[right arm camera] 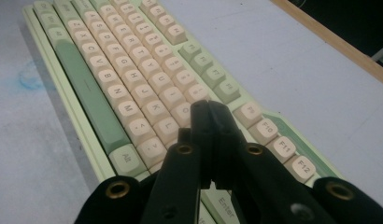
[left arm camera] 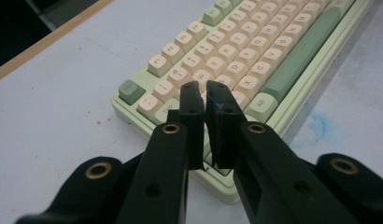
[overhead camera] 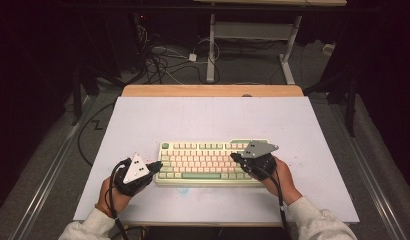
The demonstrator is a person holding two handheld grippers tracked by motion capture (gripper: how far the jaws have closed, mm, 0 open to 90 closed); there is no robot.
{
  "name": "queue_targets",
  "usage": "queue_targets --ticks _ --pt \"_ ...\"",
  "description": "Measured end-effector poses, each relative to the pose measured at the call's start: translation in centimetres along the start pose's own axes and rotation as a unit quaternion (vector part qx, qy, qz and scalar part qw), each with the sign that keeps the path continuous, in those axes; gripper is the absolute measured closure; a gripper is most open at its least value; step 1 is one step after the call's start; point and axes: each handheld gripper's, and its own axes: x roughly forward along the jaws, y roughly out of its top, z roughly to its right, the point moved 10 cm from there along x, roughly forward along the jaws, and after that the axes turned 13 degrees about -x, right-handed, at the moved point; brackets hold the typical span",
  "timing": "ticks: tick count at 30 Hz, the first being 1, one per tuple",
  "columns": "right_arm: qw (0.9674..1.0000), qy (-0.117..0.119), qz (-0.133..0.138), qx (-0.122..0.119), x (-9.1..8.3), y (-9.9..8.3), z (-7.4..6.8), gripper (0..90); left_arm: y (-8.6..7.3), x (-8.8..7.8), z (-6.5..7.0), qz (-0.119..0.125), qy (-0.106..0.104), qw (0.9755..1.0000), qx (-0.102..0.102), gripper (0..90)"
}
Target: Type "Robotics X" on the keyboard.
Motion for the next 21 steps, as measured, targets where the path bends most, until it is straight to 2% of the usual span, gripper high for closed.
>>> queue_targets --ticks 7,21 --pt "1.0000 0.009 0.001 -0.002 0.9 0.6 -0.5 90.0 -0.4 0.0 0.1 -0.005 -0.003 1.0000 -0.003 83.6" --pt "0.9995 0.025 -0.017 -0.006 3.0 1.0 -1.0 90.0 -0.6 0.1 0.1 -0.008 -0.003 1.0000 0.002 83.5"
